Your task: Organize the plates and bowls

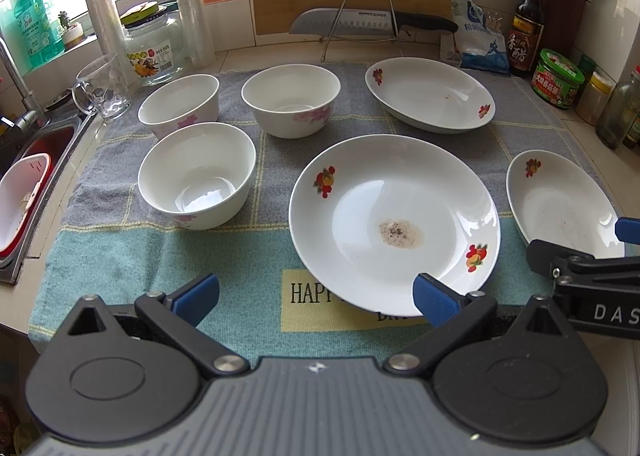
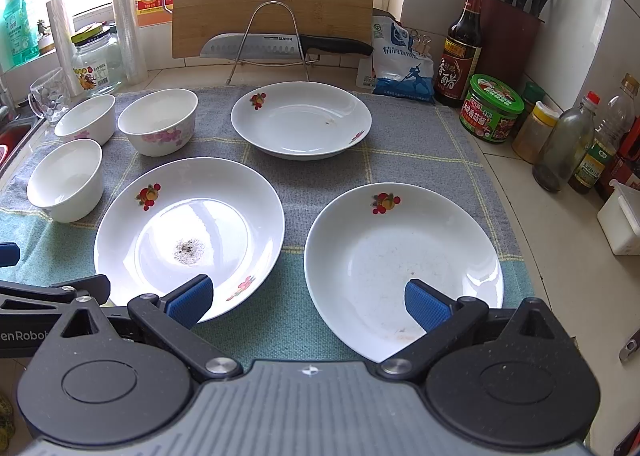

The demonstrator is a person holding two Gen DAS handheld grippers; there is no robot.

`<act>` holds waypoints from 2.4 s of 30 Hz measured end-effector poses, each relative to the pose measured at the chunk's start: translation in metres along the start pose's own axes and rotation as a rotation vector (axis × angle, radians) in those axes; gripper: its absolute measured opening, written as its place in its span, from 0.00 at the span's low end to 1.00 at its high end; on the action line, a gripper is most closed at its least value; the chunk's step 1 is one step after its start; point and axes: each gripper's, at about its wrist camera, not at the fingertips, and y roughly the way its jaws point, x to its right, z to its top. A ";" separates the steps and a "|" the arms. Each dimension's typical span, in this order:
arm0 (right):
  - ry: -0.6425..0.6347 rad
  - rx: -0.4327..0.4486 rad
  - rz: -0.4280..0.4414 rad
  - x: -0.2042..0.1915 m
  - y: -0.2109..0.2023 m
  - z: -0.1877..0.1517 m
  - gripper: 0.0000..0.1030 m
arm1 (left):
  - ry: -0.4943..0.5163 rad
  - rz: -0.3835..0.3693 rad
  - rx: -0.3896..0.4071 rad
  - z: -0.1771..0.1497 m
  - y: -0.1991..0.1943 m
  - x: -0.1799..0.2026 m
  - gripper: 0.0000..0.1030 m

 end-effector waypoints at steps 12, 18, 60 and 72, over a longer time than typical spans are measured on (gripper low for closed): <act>-0.003 0.001 -0.001 -0.001 -0.001 0.001 1.00 | 0.002 0.001 0.000 0.000 0.000 0.000 0.99; -0.005 0.004 -0.002 -0.001 -0.001 0.002 1.00 | 0.002 0.000 0.004 0.000 -0.001 0.000 0.99; 0.044 0.142 -0.123 -0.027 -0.030 -0.009 1.00 | 0.092 -0.268 0.116 0.021 0.007 -0.049 0.98; 0.130 0.081 -0.251 0.017 -0.021 -0.049 1.00 | 0.143 -0.273 0.156 0.030 0.018 -0.050 0.98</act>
